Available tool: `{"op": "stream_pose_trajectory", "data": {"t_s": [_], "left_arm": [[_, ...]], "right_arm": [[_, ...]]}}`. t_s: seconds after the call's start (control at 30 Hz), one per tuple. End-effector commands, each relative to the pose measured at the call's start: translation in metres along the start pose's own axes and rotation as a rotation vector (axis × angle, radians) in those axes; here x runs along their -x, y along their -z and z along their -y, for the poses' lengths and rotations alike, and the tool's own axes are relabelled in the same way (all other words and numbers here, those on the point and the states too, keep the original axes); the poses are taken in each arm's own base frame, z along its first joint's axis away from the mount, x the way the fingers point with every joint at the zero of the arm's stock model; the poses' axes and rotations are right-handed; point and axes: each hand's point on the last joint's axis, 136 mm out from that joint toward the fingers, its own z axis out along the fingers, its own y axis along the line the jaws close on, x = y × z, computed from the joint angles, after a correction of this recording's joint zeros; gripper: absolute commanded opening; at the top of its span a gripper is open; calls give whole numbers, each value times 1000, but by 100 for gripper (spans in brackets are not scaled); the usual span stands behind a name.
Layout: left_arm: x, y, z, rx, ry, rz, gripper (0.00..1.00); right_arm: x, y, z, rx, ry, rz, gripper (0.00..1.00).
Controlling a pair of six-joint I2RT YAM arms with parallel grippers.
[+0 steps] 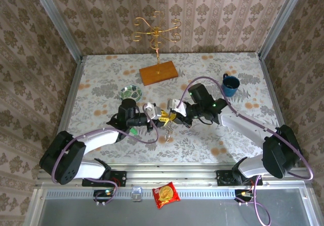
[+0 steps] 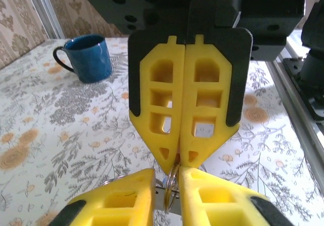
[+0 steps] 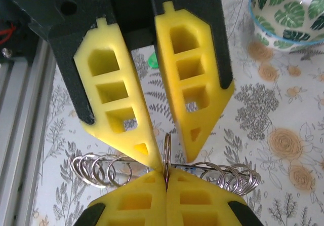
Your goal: Put the keys on the keyring
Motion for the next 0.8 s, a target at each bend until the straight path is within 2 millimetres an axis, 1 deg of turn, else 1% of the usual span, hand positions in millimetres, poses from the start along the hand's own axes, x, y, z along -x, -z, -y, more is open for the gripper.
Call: {"op": "stream_pose_trajectory", "data": {"t_s": [0.0,0.03,0.1,0.13,0.17,0.2,0.23,0.27,0.33,0.43,0.63,0.7,0.77], "left_arm": [[-6,-3,5,-24,-31,-66,14],[-5,-3,5,-28,-34,-65,11],[-4,-3,6,-30,-38,-63,1],[-3,-2,6,-29,-41,-61,0],[-3,-2,7,-29,-42,-60,0],[-3,-1,7,-27,-46,-57,0],[-3,-1,8,-27,-49,-54,0],[-2,0,8,-25,-54,-47,0],[0,1,9,-22,-61,-29,0],[3,2,9,-17,-68,-8,0],[3,2,10,-17,-71,-2,0],[4,2,9,-15,-73,1,0],[4,2,9,-14,-71,3,0]], "right_arm": [[15,0,-11,41,90,-15,0],[17,0,-11,40,97,-14,0],[21,2,-9,25,83,-1,0],[22,4,-6,13,67,8,0],[21,6,-3,-4,42,21,5],[16,6,1,-15,10,30,12],[16,9,4,-31,-12,47,18],[15,13,4,-43,-30,63,23],[6,12,4,-48,-62,63,26],[-2,7,1,-44,-97,62,26],[-2,3,1,-36,-126,88,21],[-4,2,1,-32,-130,81,14],[-4,2,1,-31,-129,78,6]]}}
